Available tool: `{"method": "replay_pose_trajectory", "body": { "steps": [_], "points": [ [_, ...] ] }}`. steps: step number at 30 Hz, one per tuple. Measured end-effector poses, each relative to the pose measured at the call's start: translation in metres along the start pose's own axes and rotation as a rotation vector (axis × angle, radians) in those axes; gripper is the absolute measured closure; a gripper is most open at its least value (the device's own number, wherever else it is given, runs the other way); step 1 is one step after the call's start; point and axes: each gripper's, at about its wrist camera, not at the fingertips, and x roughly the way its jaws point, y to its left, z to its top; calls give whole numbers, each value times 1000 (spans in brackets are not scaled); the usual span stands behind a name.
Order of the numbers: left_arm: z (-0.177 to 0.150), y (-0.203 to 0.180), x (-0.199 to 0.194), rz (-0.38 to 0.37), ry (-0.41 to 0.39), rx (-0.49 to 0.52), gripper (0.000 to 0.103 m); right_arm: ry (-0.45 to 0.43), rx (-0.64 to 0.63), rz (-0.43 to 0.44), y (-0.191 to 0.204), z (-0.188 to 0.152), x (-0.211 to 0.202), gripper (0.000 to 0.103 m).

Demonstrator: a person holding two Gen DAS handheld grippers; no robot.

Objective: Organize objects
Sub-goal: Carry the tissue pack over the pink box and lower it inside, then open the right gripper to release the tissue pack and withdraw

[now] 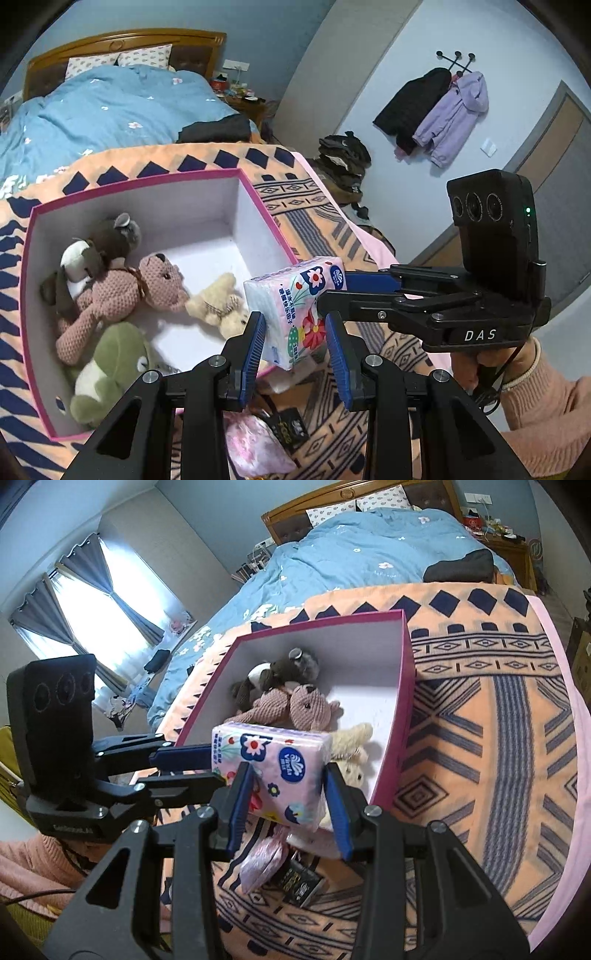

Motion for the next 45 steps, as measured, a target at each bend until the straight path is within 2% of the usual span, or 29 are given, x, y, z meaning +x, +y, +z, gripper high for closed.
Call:
{"method": "replay_pose_trajectory", "body": {
  "steps": [21, 33, 45],
  "points": [
    [32, 37, 36, 38, 23, -66, 70, 38, -3, -47, -25, 42, 40, 60],
    [34, 47, 52, 47, 49, -88, 70, 69, -10, -78, -33, 45, 55, 60],
    [17, 55, 63, 43, 106, -120, 70, 141, -60, -123, -27, 33, 70, 60]
  ]
}}
